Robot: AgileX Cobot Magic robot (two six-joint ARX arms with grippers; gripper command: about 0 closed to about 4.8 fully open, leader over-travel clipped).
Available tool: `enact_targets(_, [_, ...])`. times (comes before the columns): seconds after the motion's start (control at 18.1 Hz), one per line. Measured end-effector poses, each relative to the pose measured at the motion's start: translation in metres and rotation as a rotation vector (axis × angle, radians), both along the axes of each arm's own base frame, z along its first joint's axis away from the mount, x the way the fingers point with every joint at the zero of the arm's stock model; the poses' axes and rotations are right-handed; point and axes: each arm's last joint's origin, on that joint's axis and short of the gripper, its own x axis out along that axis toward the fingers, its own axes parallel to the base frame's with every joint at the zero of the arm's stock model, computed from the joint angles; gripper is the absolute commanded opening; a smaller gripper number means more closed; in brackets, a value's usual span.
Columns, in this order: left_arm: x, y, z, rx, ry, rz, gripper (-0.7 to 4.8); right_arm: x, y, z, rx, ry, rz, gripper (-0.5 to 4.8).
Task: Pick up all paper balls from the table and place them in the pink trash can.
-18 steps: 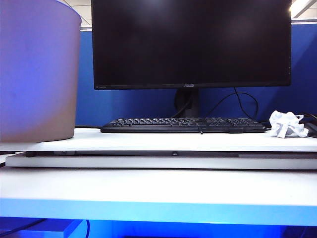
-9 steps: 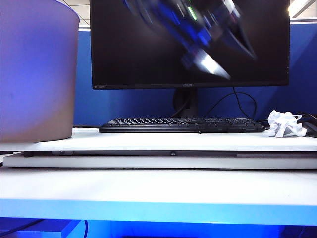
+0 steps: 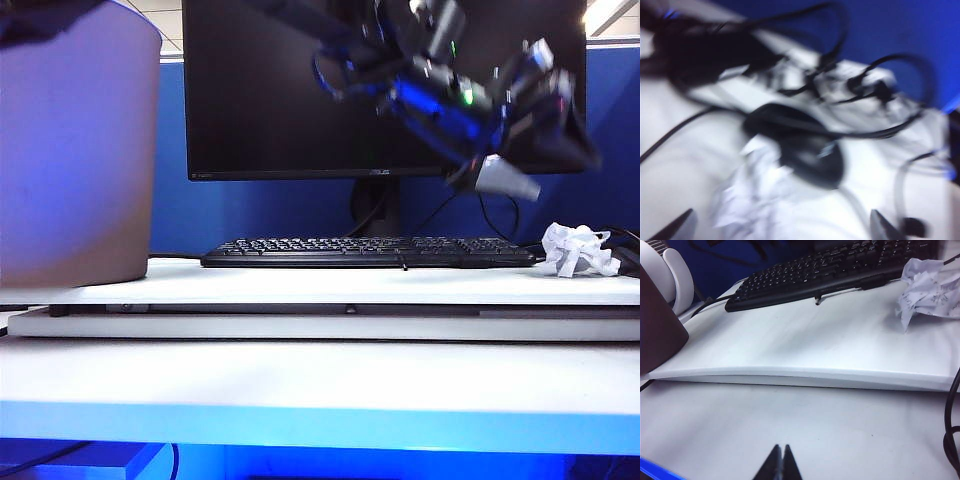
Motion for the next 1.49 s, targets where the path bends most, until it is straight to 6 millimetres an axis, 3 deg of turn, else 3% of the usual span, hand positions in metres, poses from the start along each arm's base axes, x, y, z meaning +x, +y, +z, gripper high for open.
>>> enact_targets(0.11, [0.004, -0.004, -0.017, 0.024, 0.001, 0.029, 4.79, 0.0, 0.0, 0.0, 0.0, 0.002, 0.0, -0.01])
enact_targets(0.44, [0.005, -0.012, -0.029, 0.005, -0.02, 0.023, 4.79, 0.0, 0.0, 0.0, -0.001, 0.003, -0.003, -0.01])
enact_targets(0.66, [0.008, -0.015, -0.049, 0.027, 0.005, 0.027, 4.72, 0.0, 0.0, 0.0, -0.001, 0.004, -0.003, -0.01])
enact_targets(0.72, [0.008, -0.015, -0.05, 0.028, 0.006, 0.029, 4.07, 0.0, 0.0, 0.0, -0.001, 0.004, -0.003, -0.01])
enact_targets(0.83, [0.008, -0.015, -0.051, 0.028, 0.006, 0.033, -0.09, 0.0, 0.0, 0.0, -0.001, 0.004, -0.003, -0.01])
enact_targets(1.33, [0.008, -0.013, -0.043, 0.036, 0.032, 0.073, -0.06, 0.0, 0.0, 0.0, -0.001, 0.004, -0.003, -0.01])
enact_targets(1.38, [0.009, -0.008, -0.034, 0.058, 0.029, 0.104, -0.06, 0.0, 0.0, 0.0, -0.001, 0.003, -0.003, -0.01])
enact_targets(1.49, [0.013, 0.013, 0.003, 0.061, -0.023, 0.151, -0.06, 0.0, 0.0, 0.0, 0.0, -0.001, -0.003, -0.01])
